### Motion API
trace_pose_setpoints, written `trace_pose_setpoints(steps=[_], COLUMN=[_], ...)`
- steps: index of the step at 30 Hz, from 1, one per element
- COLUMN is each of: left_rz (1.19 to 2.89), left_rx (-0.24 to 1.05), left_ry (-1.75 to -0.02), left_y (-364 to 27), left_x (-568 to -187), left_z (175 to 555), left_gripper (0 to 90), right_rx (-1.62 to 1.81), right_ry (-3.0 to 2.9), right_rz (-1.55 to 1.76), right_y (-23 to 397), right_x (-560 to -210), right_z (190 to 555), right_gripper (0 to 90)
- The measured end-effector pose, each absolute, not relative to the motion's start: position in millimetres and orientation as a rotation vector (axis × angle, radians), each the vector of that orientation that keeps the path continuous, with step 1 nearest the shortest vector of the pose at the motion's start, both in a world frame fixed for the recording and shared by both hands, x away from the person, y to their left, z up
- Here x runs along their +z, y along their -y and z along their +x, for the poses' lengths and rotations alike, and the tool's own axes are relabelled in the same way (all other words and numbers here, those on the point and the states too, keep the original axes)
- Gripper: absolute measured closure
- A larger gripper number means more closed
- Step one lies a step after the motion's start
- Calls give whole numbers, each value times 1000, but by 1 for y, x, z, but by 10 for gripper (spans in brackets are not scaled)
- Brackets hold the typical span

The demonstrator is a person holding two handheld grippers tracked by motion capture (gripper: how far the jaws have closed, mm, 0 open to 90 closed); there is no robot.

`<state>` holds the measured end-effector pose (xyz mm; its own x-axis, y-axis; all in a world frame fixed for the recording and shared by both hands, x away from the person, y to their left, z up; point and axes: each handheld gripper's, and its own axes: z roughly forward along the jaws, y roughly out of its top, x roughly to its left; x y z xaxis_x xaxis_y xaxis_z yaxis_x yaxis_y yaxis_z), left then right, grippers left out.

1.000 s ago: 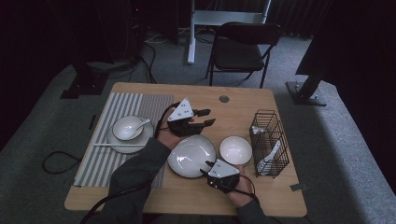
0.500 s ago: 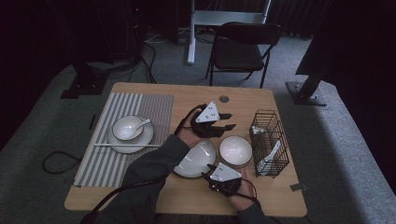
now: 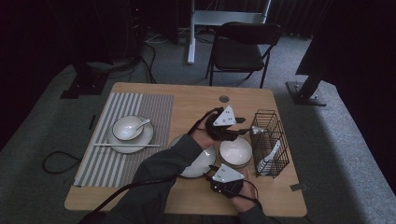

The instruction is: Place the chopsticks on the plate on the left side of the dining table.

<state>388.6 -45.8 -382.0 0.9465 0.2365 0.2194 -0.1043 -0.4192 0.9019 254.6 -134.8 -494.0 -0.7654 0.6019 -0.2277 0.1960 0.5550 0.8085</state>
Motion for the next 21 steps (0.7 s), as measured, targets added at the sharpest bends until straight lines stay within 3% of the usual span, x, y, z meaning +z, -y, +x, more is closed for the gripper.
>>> trace_pose_setpoints(steps=[21], left_rz=[1964], left_rx=[374], left_ry=[-111], left_y=[59], left_x=[-382], left_z=[393], left_gripper=[599], right_rx=[1108], right_ry=[-2318], right_rz=[646], right_y=[134], right_x=[-498], right_z=[256], right_gripper=[613])
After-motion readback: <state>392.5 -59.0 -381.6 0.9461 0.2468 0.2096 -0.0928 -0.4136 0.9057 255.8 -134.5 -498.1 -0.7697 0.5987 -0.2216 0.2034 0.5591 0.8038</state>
